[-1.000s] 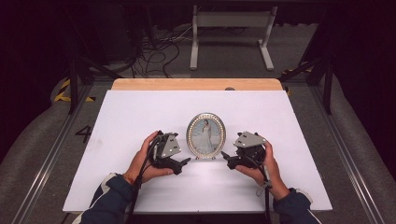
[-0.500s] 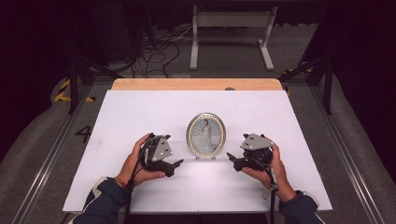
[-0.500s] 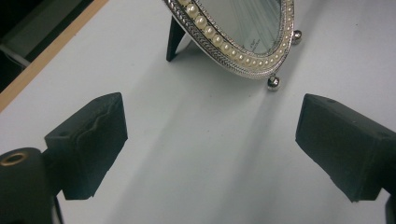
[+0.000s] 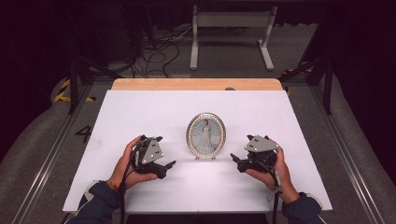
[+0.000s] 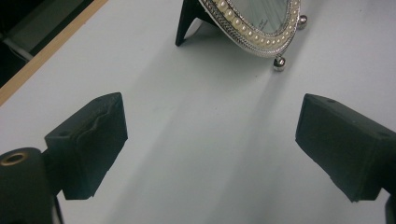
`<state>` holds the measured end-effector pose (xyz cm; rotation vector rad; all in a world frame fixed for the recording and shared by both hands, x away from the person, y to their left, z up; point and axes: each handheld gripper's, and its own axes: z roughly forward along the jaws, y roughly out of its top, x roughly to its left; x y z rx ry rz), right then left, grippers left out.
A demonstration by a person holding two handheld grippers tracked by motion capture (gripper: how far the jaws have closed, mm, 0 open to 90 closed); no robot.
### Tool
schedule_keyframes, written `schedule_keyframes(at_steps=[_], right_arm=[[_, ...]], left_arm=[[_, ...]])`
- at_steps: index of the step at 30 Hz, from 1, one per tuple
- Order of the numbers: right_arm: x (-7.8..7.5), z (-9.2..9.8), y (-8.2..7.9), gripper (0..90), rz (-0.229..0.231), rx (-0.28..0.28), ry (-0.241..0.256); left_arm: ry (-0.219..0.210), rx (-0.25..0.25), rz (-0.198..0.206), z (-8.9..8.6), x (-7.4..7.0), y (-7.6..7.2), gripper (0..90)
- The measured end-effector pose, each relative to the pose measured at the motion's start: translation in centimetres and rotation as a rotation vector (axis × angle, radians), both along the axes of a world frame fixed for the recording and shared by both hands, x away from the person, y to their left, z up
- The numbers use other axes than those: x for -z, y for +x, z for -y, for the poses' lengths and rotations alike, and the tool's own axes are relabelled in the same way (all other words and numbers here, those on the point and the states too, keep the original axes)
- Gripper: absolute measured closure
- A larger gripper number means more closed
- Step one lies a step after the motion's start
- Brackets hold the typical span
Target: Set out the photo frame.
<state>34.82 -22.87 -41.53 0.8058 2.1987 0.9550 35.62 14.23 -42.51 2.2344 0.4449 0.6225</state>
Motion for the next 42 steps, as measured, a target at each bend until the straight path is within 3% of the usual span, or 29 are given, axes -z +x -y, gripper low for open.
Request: schedule_keyframes(at_steps=[8,15,25,42], right_arm=[[0.2,0.3,-0.3,13.5,0.004,0.006,0.000],[0.0,0.5,-0.4,13.6,0.012,0.011,0.001],[0.0,0.4,-0.6,13.5,0.009,0.010,-0.004],[0.7,2.6,-1.8,13.4,-0.011,0.046,-0.008]], left_arm=[[0.005,-0.016,-0.007,-1.1,0.3,-0.3,9.5],[-0.024,-0.035,-0.020,-2.3,0.4,-0.7,9.5],[-0.033,-0.068,-0.027,-4.0,0.6,-1.5,9.5],[-0.044,-0.113,-0.050,-6.8,1.4,-3.2,9.5]])
